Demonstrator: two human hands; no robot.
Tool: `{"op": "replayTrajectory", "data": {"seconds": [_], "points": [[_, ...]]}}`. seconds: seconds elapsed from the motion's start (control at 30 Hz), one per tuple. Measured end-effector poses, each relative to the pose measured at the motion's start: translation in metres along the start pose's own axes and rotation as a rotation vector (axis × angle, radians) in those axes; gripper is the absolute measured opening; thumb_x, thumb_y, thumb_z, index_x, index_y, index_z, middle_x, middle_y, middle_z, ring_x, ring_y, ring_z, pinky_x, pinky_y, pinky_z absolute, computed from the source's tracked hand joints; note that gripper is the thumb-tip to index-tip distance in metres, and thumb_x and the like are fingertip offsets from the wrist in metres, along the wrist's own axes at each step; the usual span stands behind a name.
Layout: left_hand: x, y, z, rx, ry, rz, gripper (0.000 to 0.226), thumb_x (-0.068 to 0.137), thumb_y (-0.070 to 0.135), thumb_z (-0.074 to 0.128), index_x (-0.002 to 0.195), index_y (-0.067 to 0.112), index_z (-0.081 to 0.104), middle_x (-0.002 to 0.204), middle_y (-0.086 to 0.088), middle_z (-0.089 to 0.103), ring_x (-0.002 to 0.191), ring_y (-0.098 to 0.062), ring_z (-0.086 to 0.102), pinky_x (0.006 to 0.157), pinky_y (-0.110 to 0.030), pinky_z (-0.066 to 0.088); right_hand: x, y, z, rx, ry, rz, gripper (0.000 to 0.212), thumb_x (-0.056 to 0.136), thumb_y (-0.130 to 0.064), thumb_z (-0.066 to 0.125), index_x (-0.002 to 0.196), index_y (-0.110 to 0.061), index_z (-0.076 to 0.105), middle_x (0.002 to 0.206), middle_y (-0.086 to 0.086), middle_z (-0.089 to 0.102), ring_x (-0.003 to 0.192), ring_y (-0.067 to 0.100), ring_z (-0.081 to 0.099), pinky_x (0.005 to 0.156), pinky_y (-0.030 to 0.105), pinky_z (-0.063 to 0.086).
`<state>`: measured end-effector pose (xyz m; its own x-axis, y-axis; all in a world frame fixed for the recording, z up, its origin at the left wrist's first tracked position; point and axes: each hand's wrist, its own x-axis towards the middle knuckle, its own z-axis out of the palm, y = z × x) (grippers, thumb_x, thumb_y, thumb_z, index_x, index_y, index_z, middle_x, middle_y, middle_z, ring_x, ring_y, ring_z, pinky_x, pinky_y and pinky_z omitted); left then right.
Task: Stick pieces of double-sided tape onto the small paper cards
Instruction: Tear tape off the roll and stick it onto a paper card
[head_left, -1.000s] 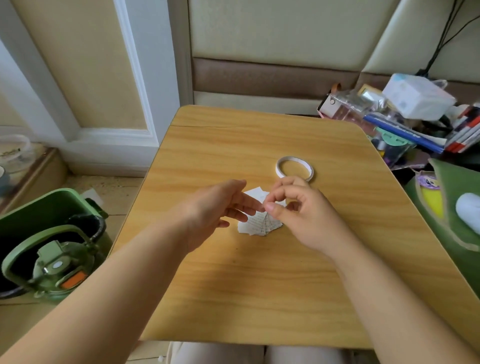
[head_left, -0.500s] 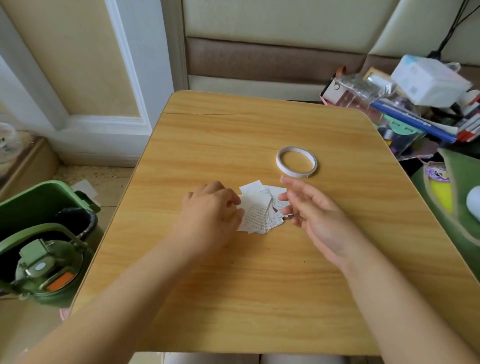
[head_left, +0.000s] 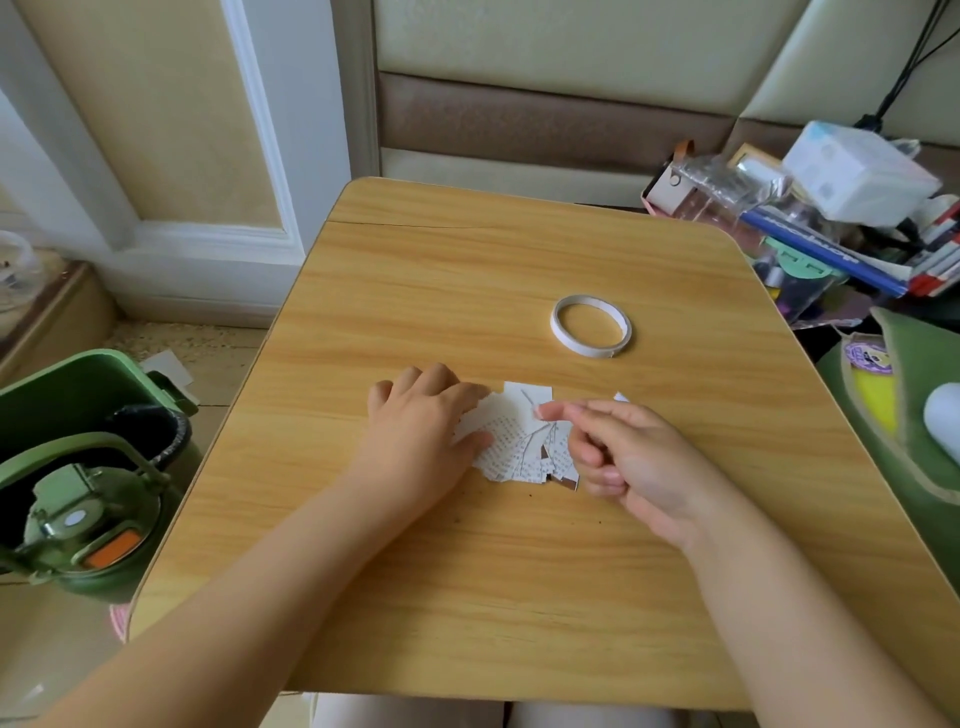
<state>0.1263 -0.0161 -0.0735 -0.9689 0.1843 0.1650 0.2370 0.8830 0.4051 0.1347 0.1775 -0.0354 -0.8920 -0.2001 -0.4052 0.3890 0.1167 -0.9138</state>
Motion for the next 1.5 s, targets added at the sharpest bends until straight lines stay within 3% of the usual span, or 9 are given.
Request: {"op": "replayTrajectory", "data": {"seconds": [0.07, 0.13, 0.3, 0.53, 1.0, 1.5], "points": [[-0.008, -0.004, 0.003, 0.025, 0.107, 0.131, 0.023, 0.079, 0.030, 0.060, 0.097, 0.023, 0.072, 0.092, 0.004, 0.061, 0.087, -0.027, 0.057, 0.077, -0.037, 0.032, -0.001, 0.001, 0.000, 0.036, -0.018, 0.023, 0.026, 0.100, -0.014, 0.041, 0.109, -0.001, 0.063, 0.050, -0.005, 0.035, 0.039, 0.005, 0.022, 0.041, 0.019, 0.016], [-0.017, -0.008, 0.006, 0.055, 0.135, 0.219, 0.029, 0.079, 0.032, 0.047, 0.084, 0.023, 0.073, 0.088, 0.007, 0.064, 0.080, -0.024, 0.060, 0.072, -0.038, 0.041, -0.002, 0.000, 0.001, 0.056, -0.037, 0.047, 0.026, 0.100, -0.014, 0.042, 0.109, 0.000, 0.062, 0.049, -0.005, 0.033, 0.038, 0.005, 0.021, 0.040, 0.019, 0.015], [-0.028, -0.010, 0.009, 0.057, 0.101, 0.242, 0.035, 0.085, 0.032, 0.041, 0.094, 0.022, 0.074, 0.102, 0.009, 0.067, 0.088, -0.022, 0.062, 0.074, -0.043, 0.047, 0.008, -0.008, 0.012, -0.009, -0.084, 0.100, 0.026, 0.098, -0.012, 0.044, 0.107, -0.002, 0.065, 0.048, -0.004, 0.031, 0.039, 0.006, 0.019, 0.041, 0.020, 0.013], [-0.029, -0.013, 0.009, 0.047, 0.128, 0.242, 0.035, 0.085, 0.033, 0.042, 0.097, 0.023, 0.073, 0.104, 0.012, 0.069, 0.089, -0.019, 0.062, 0.076, -0.046, 0.049, 0.024, -0.012, 0.017, -0.110, -0.070, 0.174, 0.024, 0.092, -0.013, 0.053, 0.106, 0.000, 0.067, 0.047, -0.005, 0.031, 0.038, 0.007, 0.020, 0.037, 0.019, 0.014], [-0.029, -0.013, 0.012, 0.083, 0.126, 0.257, 0.034, 0.086, 0.036, 0.043, 0.101, 0.022, 0.070, 0.106, 0.011, 0.068, 0.092, -0.020, 0.062, 0.081, -0.047, 0.045, 0.024, -0.005, 0.020, -0.382, 0.000, 0.099, 0.031, 0.097, -0.010, 0.034, 0.106, -0.009, 0.063, 0.049, -0.005, 0.036, 0.036, 0.005, 0.023, 0.037, 0.017, 0.020], [-0.029, -0.005, 0.013, 0.190, 0.122, 0.256, 0.038, 0.085, 0.039, 0.039, 0.100, 0.023, 0.070, 0.101, 0.005, 0.067, 0.087, -0.024, 0.063, 0.080, -0.051, 0.046, 0.022, -0.004, 0.022, -0.395, 0.013, 0.074, 0.033, 0.095, -0.007, 0.031, 0.106, -0.011, 0.063, 0.053, -0.002, 0.038, 0.035, 0.004, 0.025, 0.036, 0.016, 0.022]]}}
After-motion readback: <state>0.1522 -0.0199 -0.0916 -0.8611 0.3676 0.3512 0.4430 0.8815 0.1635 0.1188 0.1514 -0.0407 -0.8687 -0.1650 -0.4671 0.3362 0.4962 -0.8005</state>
